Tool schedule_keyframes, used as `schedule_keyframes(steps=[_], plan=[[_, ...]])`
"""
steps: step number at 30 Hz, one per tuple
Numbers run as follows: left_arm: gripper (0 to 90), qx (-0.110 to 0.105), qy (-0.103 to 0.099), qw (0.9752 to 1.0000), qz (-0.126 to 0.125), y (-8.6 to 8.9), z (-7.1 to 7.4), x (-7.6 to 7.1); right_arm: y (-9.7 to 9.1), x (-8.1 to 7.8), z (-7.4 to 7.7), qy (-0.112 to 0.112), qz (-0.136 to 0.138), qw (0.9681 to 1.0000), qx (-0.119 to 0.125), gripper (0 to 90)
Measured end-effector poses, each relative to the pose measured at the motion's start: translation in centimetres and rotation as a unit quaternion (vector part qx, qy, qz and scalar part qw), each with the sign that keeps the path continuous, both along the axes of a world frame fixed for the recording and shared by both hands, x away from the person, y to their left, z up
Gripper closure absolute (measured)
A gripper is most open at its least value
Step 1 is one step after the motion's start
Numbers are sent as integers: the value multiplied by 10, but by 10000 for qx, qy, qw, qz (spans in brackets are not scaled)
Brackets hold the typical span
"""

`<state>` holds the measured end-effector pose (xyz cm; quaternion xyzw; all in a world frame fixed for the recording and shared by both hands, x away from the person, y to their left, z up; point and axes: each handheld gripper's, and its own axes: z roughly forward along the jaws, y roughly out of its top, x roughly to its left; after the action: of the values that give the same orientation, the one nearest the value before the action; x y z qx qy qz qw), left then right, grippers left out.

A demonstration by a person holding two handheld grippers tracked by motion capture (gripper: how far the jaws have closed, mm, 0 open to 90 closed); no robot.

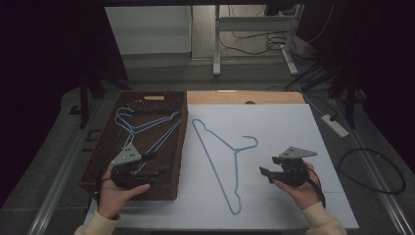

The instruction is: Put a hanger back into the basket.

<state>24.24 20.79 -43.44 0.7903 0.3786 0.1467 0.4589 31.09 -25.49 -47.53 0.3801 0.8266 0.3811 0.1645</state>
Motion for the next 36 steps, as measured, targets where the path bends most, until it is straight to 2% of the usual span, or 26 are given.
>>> schedule_keyframes(steps=[2,4,8,12,15,19,24,28,36], plan=[[342,12,-2,10000,-9,0,0,-1,11,-2,2,49,116,9999,-40,415],[342,0,-2,10000,-8,-1,0,-2,24,-3,2,118,315,9994,-58,520],[343,31,21,10000,-69,-5,-2,-4,55,-4,-1,347,652,9968,-319,656],[343,41,28,9999,-130,-8,-3,-5,78,-1,-5,401,900,9936,-553,700],[343,43,29,9999,-165,-10,-3,-6,88,4,-6,423,950,9925,-638,717],[342,58,42,9998,-193,-11,-3,-6,89,18,-8,501,869,9927,-666,771],[342,64,47,9997,-210,-13,-4,-6,82,44,-6,659,609,9942,-598,894],[342,52,38,9997,-215,-13,-3,-6,77,72,-6,765,340,9949,-568,900],[342,61,39,9997,-229,-14,-3,-5,65,133,-16,855,-126,9925,-860,900]])
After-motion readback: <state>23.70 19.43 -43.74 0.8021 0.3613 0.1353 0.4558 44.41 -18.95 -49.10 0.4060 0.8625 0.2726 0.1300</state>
